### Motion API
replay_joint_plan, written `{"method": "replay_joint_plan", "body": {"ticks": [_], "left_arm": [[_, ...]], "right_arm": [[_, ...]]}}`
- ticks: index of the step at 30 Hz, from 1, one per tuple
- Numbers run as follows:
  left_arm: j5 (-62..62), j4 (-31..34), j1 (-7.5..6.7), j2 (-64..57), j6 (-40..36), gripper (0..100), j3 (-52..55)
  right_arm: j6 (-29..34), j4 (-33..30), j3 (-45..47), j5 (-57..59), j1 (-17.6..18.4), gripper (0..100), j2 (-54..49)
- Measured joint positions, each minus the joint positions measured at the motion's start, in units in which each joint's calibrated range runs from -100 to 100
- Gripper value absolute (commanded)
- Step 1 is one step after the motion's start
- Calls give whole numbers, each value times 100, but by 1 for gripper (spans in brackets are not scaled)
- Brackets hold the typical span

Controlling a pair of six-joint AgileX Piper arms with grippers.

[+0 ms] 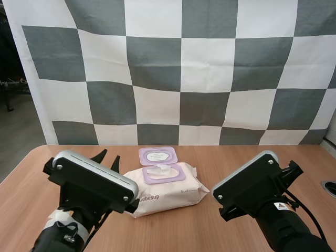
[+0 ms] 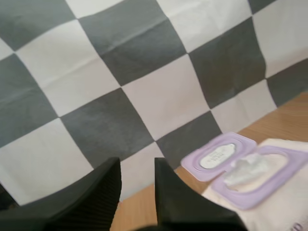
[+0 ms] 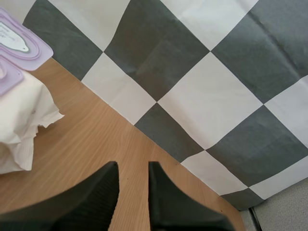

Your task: Open the wet wipes lid

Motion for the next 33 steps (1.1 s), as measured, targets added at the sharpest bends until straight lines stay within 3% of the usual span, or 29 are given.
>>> {"method": "replay_joint_plan", "body": {"ticks": [6,12,15,17,20,24,29,33], "left_arm": [[1297,1003,0,0,-900,41,0],[1489,2031,0,0,-1803,41,0],[1489,2577,0,0,-2238,41,0],[1471,2898,0,0,-2549,41,0],[1473,3386,41,0,-2983,41,0],[1473,4102,250,0,-3575,41,0],[1473,4942,315,0,-4352,41,0],[1473,5204,315,0,-4887,41,0]], "right_arm": [[-6,-735,0,110,0,29,0],[-6,-1880,0,110,0,19,0],[-6,-2367,14,128,0,11,0],[-6,-2532,14,271,0,0,0],[-6,-2573,28,746,39,0,0],[302,-2801,28,823,158,0,0],[1014,-3153,28,-87,356,0,-45],[1605,-3634,28,-906,571,0,-299]]}}
